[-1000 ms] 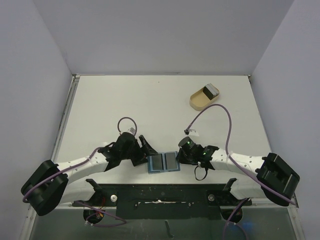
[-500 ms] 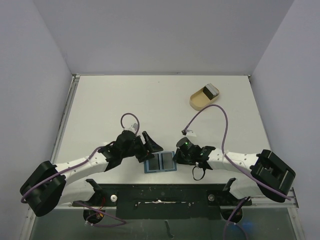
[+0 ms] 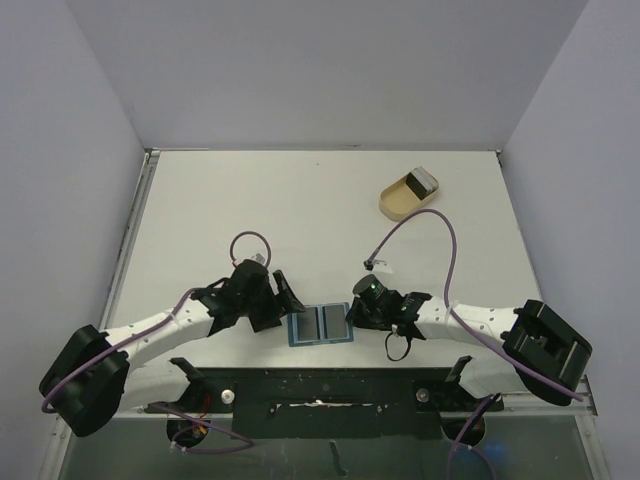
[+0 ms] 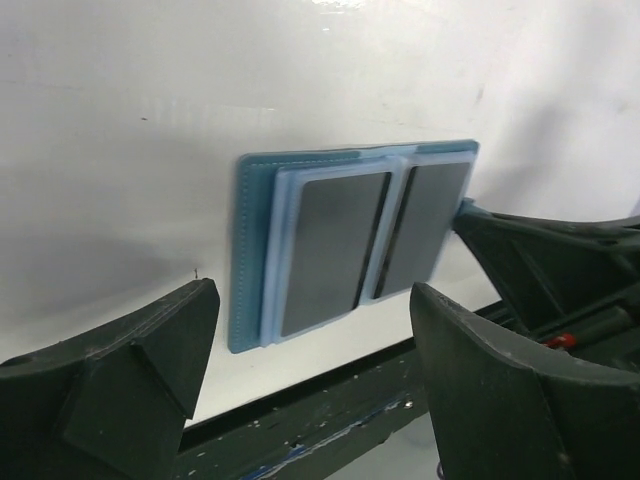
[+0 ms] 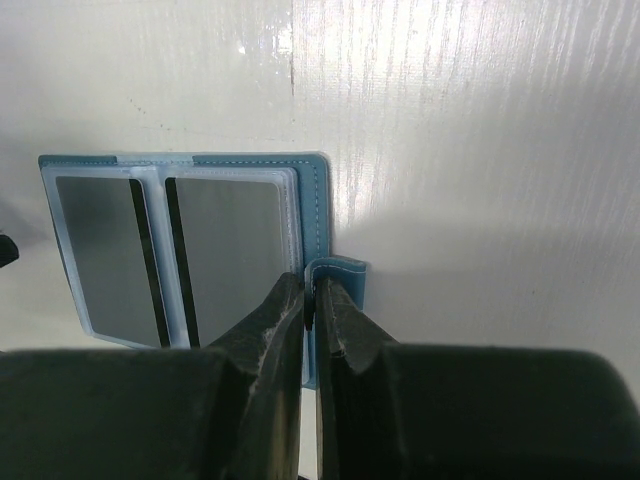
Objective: Put the credit cards into the card holder
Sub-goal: Close the card holder at the center of the board.
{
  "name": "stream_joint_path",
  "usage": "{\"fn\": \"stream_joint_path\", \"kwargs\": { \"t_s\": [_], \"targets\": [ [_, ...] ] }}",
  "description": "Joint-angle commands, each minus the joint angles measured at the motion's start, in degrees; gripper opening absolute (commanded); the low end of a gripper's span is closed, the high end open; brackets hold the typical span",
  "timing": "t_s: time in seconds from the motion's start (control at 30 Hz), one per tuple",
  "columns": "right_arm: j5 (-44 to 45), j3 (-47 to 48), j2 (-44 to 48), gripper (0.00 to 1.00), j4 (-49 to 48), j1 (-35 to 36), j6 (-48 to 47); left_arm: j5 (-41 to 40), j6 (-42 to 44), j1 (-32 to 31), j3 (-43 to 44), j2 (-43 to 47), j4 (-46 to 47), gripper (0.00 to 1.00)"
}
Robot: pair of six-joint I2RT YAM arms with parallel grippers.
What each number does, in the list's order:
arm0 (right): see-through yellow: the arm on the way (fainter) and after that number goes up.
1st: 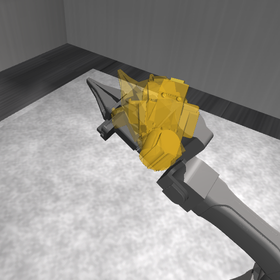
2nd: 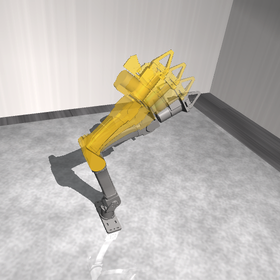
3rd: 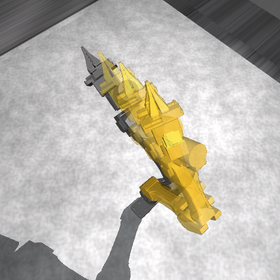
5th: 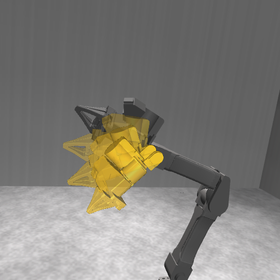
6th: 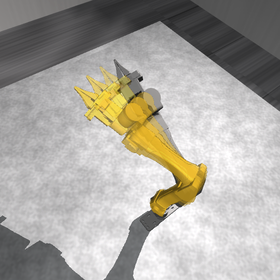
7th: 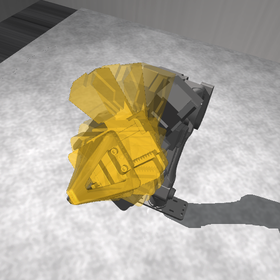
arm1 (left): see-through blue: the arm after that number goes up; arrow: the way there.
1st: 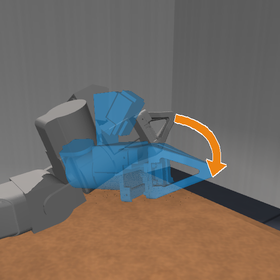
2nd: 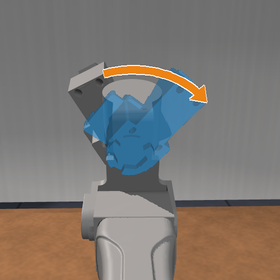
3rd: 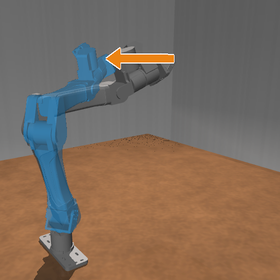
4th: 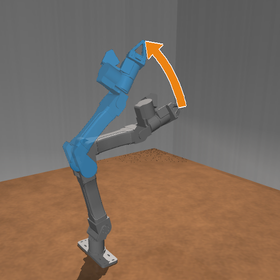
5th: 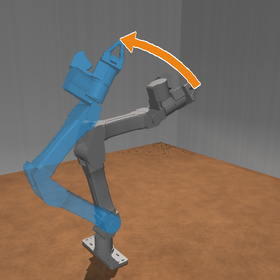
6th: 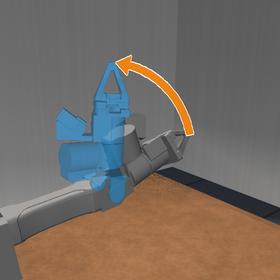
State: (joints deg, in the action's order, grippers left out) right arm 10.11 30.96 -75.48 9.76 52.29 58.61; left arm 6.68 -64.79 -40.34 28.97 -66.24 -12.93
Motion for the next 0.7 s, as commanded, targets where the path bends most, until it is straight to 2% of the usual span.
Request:
{"fn": "stream_joint_path", "kwargs": {
  "t_s": [0.0,0.43,0.57,0.67],
  "targets": [
    [0.8,1.0,0.1,0.00,-0.6,0.8,0.0,0.5,2.2,-0.1,1.4,-2.2,0.1,0.78],
    [0.8,0.9,-1.6,0.00,-2.0,1.8,0.1,2.6,-2.7,-4.0,0.4,-8.8,10.0,0.78],
    [0.8,1.0,-2.0,0.00,-2.0,2.1,0.1,5.2,-5.9,-4.1,-1.0,-7.5,15.5,0.78],
    [0.8,0.9,-2.0,0.00,-2.2,2.1,0.2,5.0,-6.5,-4.1,-0.1,-5.4,15.2,0.78]
  ]
}}
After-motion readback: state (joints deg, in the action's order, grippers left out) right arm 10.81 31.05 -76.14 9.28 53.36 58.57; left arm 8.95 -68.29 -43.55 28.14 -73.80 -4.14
